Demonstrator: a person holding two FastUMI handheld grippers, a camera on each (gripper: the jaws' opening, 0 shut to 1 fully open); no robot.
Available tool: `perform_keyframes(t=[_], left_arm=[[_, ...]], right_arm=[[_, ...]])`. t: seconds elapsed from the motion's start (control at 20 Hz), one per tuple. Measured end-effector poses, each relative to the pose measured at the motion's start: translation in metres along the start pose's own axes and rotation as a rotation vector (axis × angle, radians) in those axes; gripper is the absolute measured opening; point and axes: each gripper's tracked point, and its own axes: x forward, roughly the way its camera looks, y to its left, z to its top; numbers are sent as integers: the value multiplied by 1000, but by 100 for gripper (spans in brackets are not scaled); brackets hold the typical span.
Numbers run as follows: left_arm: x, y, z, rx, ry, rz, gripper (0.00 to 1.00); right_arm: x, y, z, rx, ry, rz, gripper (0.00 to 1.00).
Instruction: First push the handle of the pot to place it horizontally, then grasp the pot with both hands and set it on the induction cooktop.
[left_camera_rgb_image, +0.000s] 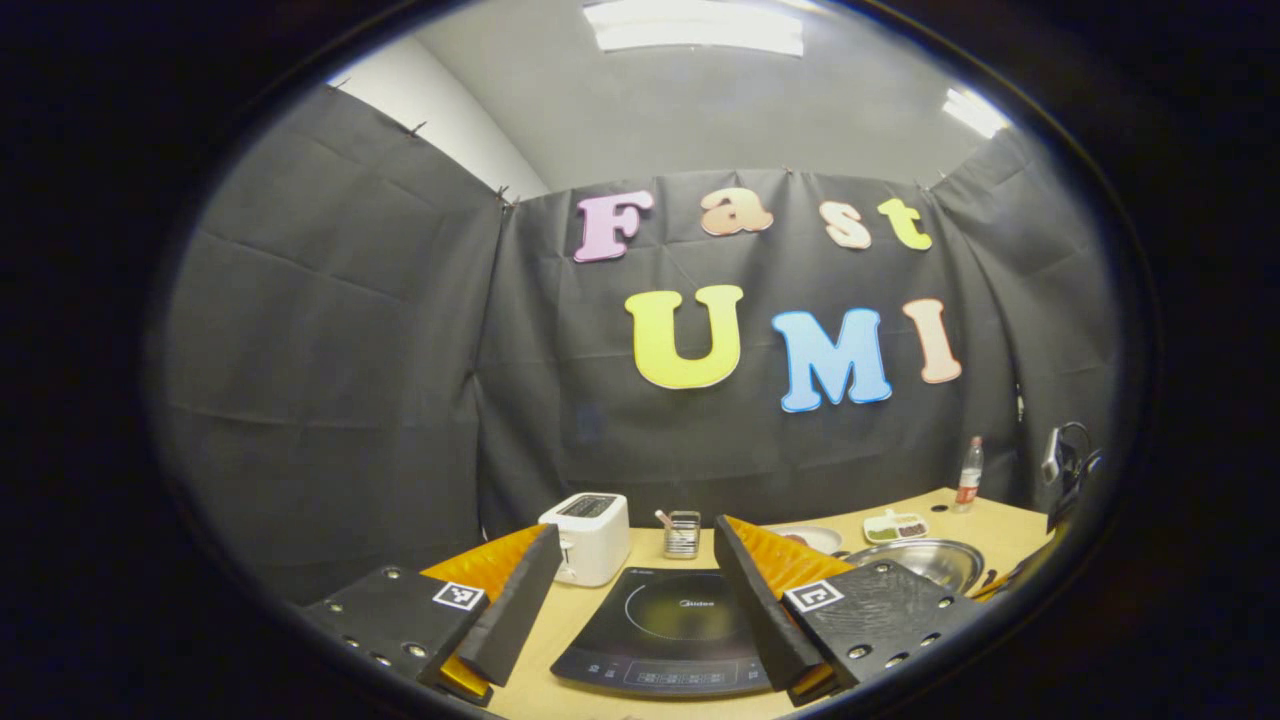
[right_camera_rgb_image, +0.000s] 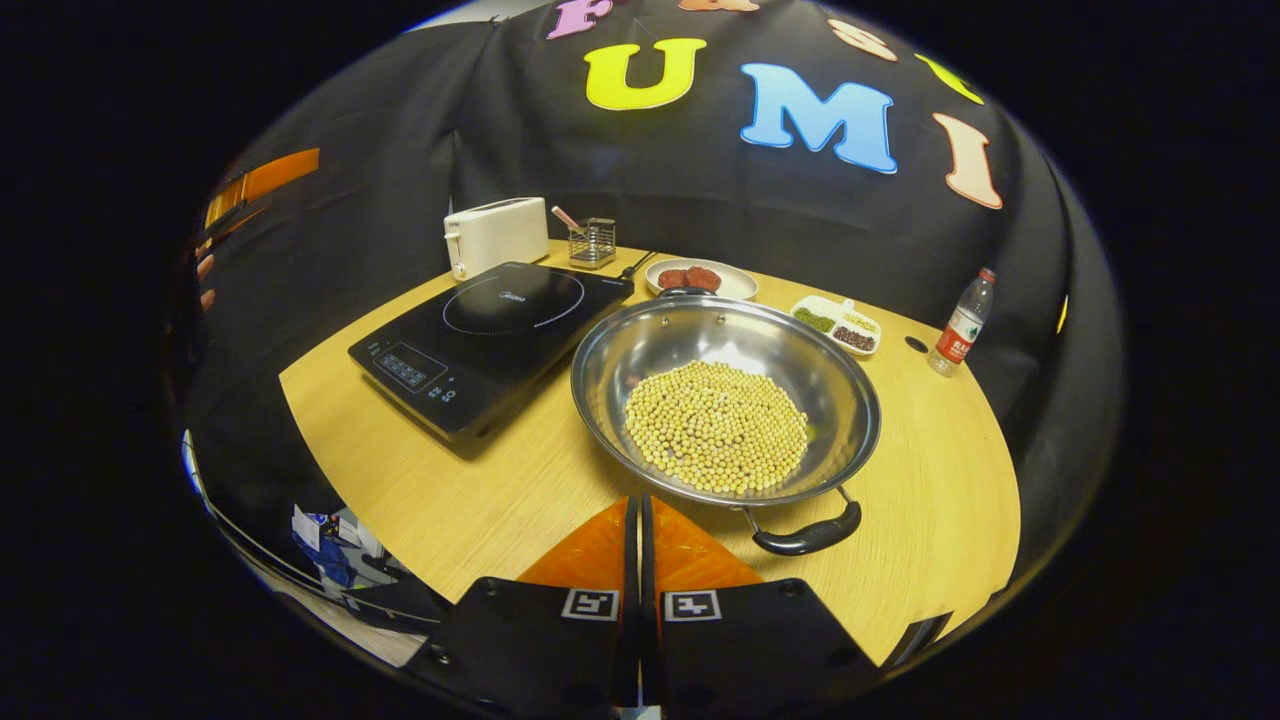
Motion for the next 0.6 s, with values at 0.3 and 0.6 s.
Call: perform_keyframes(t=[0.3, 0.6], left_arm=[[11, -34, 2, -1, 4, 12, 93], [27, -72, 1, 15, 14, -9, 93]], right_arm=[[10, -26, -11, 19, 51, 15, 2], [11, -54, -19, 88, 81, 15, 2]])
